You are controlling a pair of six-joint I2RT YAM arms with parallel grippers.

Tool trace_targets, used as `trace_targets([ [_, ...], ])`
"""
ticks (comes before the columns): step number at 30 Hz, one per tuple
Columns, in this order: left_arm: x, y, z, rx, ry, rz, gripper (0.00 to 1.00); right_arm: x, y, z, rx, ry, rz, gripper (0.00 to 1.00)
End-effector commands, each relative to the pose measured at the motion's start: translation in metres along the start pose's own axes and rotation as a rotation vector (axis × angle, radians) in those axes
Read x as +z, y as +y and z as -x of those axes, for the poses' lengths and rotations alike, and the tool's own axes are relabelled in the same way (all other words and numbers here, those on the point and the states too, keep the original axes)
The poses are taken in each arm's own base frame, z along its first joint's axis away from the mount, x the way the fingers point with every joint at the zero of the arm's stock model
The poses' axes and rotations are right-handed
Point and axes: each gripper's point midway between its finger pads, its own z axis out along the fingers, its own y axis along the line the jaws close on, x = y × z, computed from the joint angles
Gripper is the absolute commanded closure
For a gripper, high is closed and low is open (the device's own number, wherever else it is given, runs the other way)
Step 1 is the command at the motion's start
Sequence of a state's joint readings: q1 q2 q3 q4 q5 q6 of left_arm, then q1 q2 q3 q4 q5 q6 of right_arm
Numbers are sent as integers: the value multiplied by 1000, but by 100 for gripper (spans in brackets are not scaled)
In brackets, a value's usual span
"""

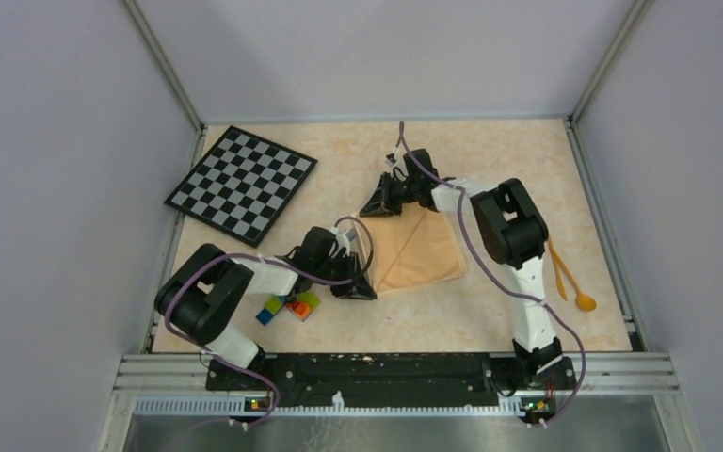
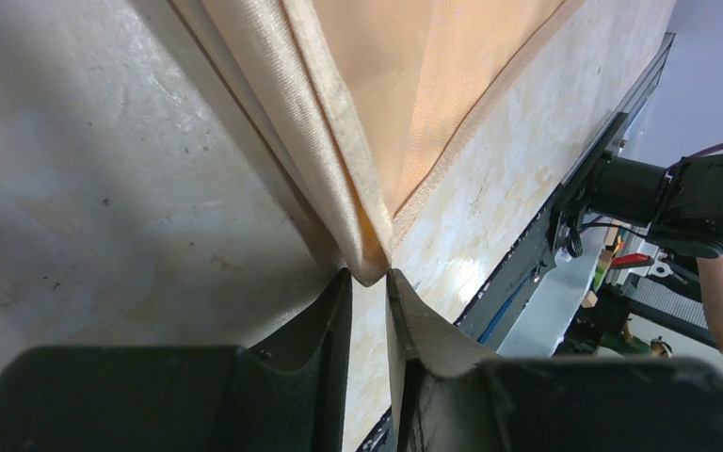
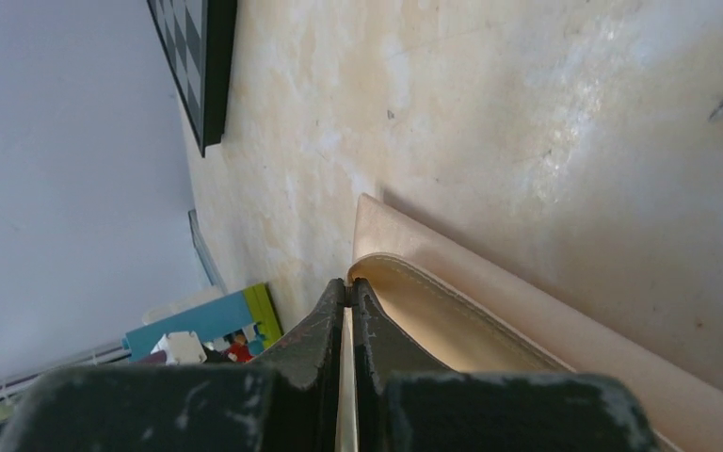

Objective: Fold the napkin into a case and place the utensils inside
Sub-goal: Fold the top corner of the square-folded napkin at the center of the board.

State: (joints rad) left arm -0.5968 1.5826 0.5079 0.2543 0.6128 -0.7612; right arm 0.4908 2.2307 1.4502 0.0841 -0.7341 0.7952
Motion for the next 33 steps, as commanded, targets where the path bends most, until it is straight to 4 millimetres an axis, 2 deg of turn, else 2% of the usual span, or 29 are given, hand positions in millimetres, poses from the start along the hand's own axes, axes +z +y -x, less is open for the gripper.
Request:
trace_targets([
  [1, 3, 23, -14, -21, 23, 71, 74, 10, 15, 18, -51, -37, 28, 100],
  [10, 2, 26, -17, -23, 23, 81, 75, 21, 6, 16, -38, -14, 35, 100],
  [19, 3, 23, -16, -12, 25, 77, 75, 21, 11, 10, -69, 23, 45, 99],
  [24, -1, 13, -12, 13, 16, 61, 69, 11, 26, 10, -95, 32, 59, 87],
  [28, -13, -3, -8, 51, 10, 38, 52, -1, 40, 8, -121, 62, 53, 72],
  [33, -34, -33, -4, 107, -9, -21, 42, -32, 61, 11, -199, 53, 13, 52],
])
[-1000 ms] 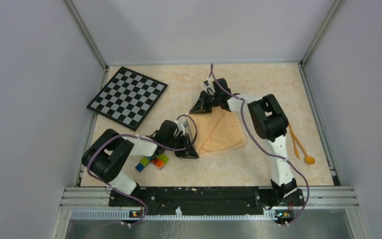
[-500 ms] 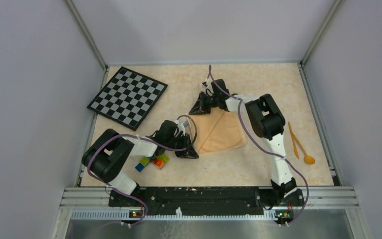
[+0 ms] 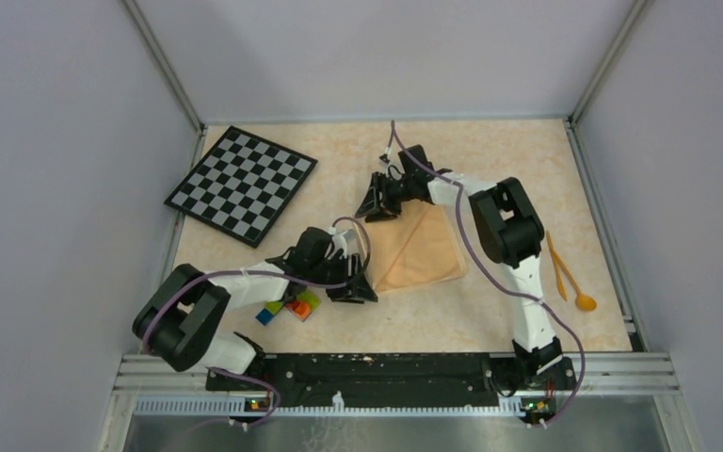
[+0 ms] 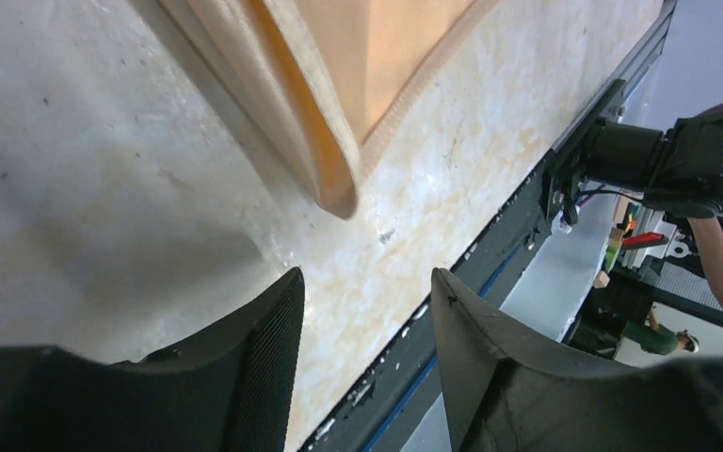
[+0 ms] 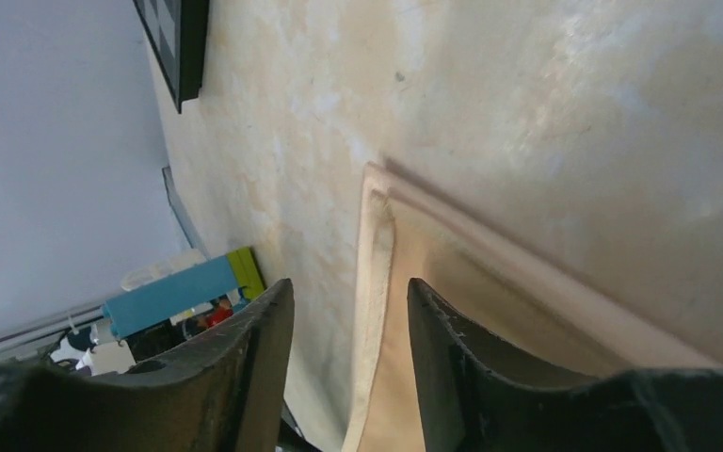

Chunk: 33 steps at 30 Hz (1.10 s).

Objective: Fold the napkin into a case and place the utensils inside
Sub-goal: Fold the top corner of the square-folded napkin at the center of the board, then smooth out the upper triangle-folded napkin at the center of the board.

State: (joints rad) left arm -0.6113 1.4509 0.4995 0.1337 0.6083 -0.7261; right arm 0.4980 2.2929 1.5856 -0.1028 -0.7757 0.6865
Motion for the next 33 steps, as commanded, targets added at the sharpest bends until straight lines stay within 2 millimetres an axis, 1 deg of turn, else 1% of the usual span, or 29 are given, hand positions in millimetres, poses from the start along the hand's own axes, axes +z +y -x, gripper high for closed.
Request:
trace_targets([
  [1, -20, -26, 8, 73, -22, -31, 42, -50, 66, 16, -179, -50, 24, 48],
  [3, -28, -36, 10, 82, -25, -49, 43, -66, 71, 17, -194, -59, 20, 44],
  [6, -34, -50, 29, 107, -74, -81, 46, -92, 72, 22, -201, -103, 24, 42],
  [7, -35, -53, 37, 110, -89, -88, 48, -101, 69, 25, -194, -127, 27, 41],
  [8, -34, -53, 44, 98, -92, -88, 50, -109, 65, 25, -182, -143, 35, 41],
  [10, -30, -61, 65, 120, -119, -114, 54, -126, 53, 26, -141, -179, 56, 42],
  [12, -25, -61, 82, 120, -128, -106, 59, -133, 41, 23, -106, -189, 83, 48],
  [13, -21, -58, 86, 113, -126, -97, 61, -135, 33, 21, -87, -190, 78, 51],
  [14, -19, -54, 89, 104, -129, -84, 61, -137, 24, 19, -71, -191, 68, 52],
  [16, -15, -45, 88, 87, -129, -58, 49, -141, 14, 18, -55, -199, 58, 53],
  [17, -14, -41, 85, 78, -126, -51, 45, -143, 11, 18, -52, -203, 57, 53],
  [20, -11, -32, 72, 48, -115, -53, 47, -146, 8, 19, -51, -217, 55, 53],
  [23, -9, -32, 60, 37, -107, -79, 49, -145, 8, 22, -54, -230, 63, 53],
  [25, -3, -32, 52, 35, -85, -80, 49, -145, 8, 24, -55, -240, 71, 53],
  [29, 3, -28, 46, 39, -83, -61, 46, -145, 11, 23, -52, -248, 85, 53],
  [33, 5, -30, 45, 47, -81, -74, 47, -144, 9, 20, -43, -245, 85, 53],
])
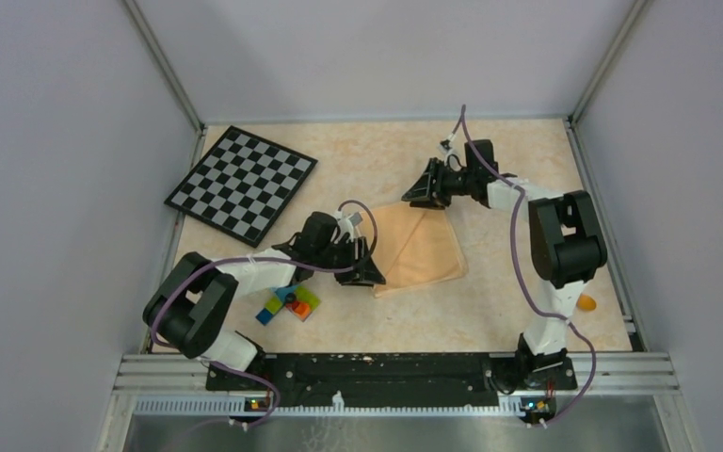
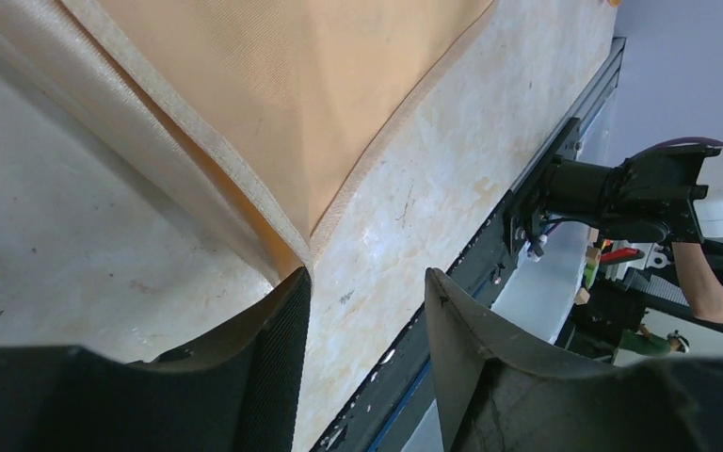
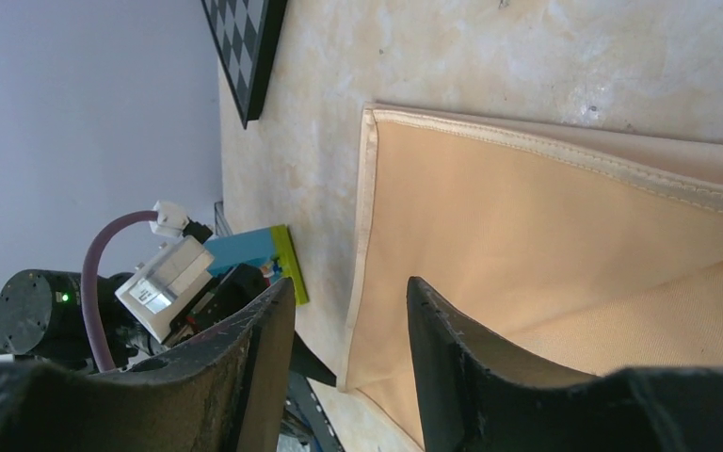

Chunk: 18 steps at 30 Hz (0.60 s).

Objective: Fold the napkin into a case and place the utensils inside
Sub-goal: Smooth out the upper triangle-folded napkin at the center of the board.

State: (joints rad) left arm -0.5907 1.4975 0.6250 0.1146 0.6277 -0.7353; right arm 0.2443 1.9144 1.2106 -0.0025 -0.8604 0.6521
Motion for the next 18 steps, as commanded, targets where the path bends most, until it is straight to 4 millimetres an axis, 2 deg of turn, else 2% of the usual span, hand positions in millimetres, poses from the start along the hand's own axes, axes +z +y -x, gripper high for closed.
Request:
trace_targets([
  [1, 5, -6, 7, 34, -40, -33, 47, -2, 14, 4, -40, -25, 48, 54],
  [10, 14, -4, -6, 22, -7, -28, 49, 4, 11, -9, -20, -11, 64, 56],
  [18, 20, 1, -22, 6, 16, -20, 50, 25, 20, -31, -32, 41, 75, 56],
])
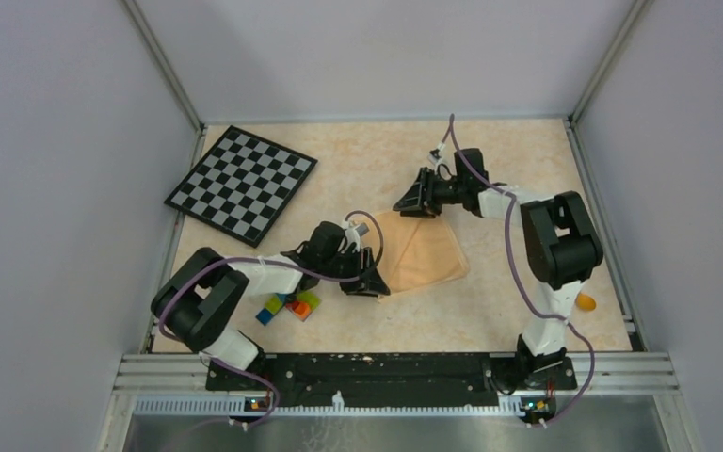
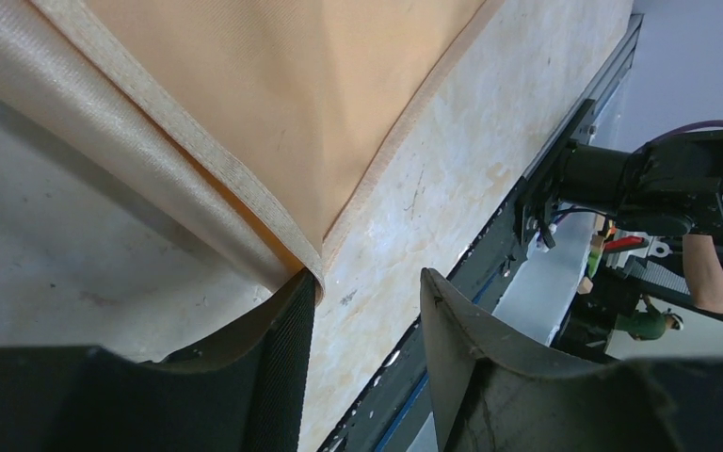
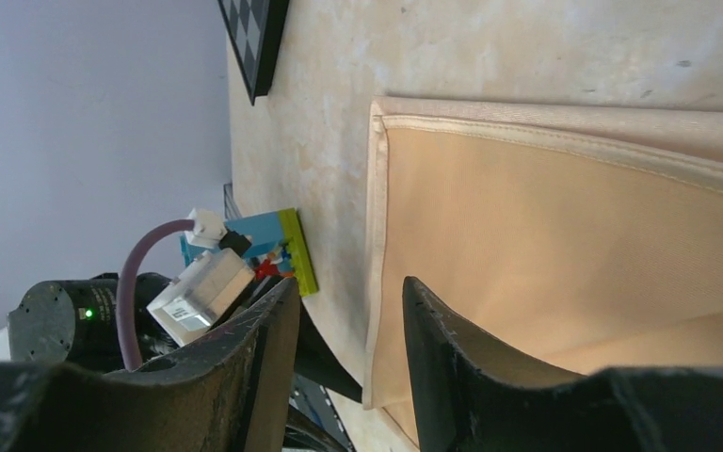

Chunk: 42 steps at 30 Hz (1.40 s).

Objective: Fold the napkin into a case and place the utensils inside
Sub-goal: Smooth out the upper triangle-folded napkin at the center of the board.

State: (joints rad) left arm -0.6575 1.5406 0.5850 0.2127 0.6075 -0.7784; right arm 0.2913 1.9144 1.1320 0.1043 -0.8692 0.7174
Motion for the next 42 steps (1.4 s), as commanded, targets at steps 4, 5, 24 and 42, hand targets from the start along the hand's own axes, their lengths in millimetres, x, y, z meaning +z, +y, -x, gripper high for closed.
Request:
trace_targets([
  [4, -3, -1, 0, 30, -18, 20, 47, 19, 18, -16, -62, 36, 46, 56],
  [5, -6, -3, 3, 43, -25, 28, 46, 20, 19, -18, -61, 39, 47, 56],
  [24, -33, 2, 164, 98, -302, 79, 59, 25, 12, -25, -34, 41, 46, 67],
  [42, -26, 82, 208, 104, -339, 448, 55, 36, 5, -58, -25, 106, 46, 73],
])
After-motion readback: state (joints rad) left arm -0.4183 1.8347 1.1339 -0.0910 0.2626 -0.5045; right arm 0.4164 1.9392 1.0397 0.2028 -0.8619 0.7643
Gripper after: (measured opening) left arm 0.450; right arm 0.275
